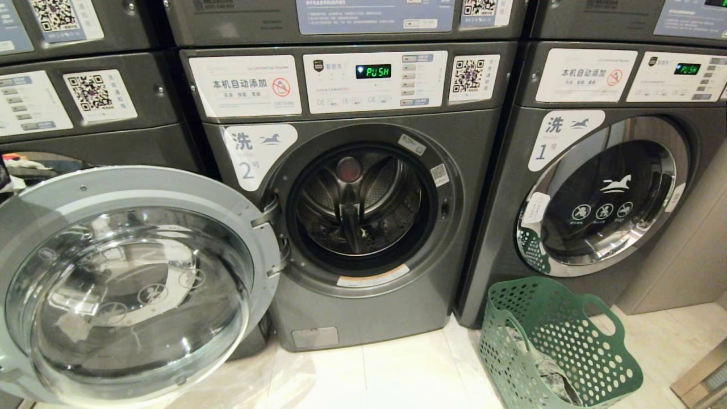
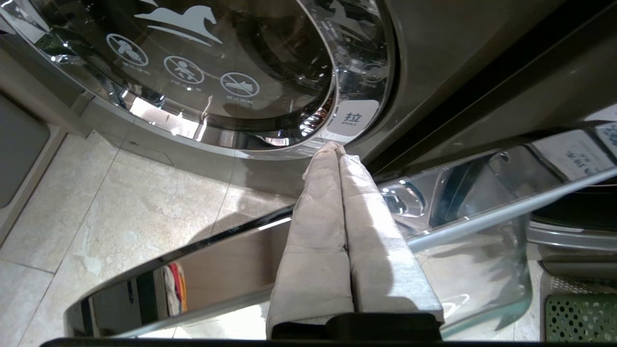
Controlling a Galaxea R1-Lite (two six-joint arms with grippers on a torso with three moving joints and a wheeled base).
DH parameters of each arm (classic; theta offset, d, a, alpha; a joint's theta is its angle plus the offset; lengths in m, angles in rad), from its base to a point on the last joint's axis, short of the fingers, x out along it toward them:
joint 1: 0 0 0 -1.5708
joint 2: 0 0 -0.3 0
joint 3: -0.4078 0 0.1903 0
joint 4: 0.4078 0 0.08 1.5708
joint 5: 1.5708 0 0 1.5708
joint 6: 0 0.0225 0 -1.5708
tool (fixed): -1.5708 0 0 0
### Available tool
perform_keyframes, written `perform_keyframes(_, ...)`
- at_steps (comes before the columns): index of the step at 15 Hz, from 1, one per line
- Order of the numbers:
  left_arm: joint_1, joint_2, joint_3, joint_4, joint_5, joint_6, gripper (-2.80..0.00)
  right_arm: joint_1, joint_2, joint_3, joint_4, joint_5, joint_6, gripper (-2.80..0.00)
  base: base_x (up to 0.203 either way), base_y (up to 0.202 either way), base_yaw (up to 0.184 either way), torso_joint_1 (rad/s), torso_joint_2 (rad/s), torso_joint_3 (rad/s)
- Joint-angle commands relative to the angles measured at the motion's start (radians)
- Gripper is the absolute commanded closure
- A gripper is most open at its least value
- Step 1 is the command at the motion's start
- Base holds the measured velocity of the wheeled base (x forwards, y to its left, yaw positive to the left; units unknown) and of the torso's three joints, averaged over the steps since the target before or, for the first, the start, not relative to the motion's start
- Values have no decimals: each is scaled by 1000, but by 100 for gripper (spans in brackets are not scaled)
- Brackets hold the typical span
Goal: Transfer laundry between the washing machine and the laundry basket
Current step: Close the washing machine door with the left hand
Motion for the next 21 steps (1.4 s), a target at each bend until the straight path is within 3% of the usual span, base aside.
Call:
perform_keyframes(1, 5, 17, 0, 17, 2, 1, 0, 0, 0, 1, 2, 1, 0, 0, 0, 0, 0, 0, 0, 0)
perform_keyframes(7, 2, -51, 6, 142, 10, 7, 0, 0, 0, 0, 2, -1, -3, 0, 0, 0, 0, 0, 0, 0)
perform_keyframes(13, -31, -265, 18, 524, -32, 27, 0, 0, 0, 0, 2, 1, -3, 0, 0, 0, 0, 0, 0, 0)
perform_keyframes(16, -134, -375, 40, 695, -46, 25, 0, 0, 0, 0, 2, 1, 1, 0, 0, 0, 0, 0, 0, 0)
perform_keyframes(21, -444, -574, 255, 740, -43, 10, 0, 0, 0, 0, 2, -1, 7, 0, 0, 0, 0, 0, 0, 0)
